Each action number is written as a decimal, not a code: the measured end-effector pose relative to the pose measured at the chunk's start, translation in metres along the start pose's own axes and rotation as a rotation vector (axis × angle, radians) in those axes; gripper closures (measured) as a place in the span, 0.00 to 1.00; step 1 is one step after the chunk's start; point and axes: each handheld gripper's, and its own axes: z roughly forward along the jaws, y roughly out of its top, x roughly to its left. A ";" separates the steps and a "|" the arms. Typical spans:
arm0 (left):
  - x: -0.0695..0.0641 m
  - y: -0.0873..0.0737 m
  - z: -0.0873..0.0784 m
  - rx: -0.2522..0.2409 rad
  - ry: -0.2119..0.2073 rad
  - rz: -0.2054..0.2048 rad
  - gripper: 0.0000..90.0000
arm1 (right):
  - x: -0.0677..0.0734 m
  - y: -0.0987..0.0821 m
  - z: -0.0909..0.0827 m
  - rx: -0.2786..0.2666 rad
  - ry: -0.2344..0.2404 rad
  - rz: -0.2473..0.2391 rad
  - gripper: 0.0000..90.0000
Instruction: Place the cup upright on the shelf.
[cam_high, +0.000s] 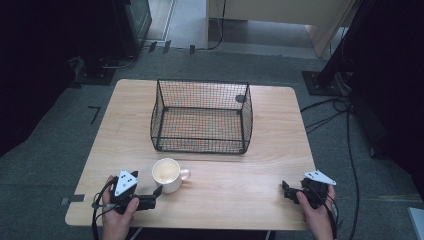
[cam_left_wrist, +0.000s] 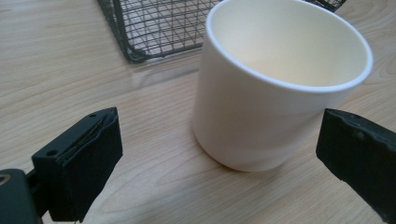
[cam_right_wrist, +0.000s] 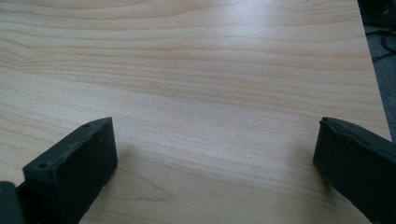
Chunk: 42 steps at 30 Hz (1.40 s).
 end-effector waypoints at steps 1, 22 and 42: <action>-0.001 0.000 0.001 -0.002 -0.006 -0.001 0.01 | 0.000 0.000 0.000 0.000 0.000 0.000 0.00; -0.021 0.010 0.030 -0.010 -0.042 0.037 0.01 | 0.000 0.000 0.000 0.000 0.000 0.000 0.00; -0.022 0.019 0.053 0.008 -0.063 0.016 0.07 | 0.000 0.000 0.000 0.000 0.000 0.000 0.00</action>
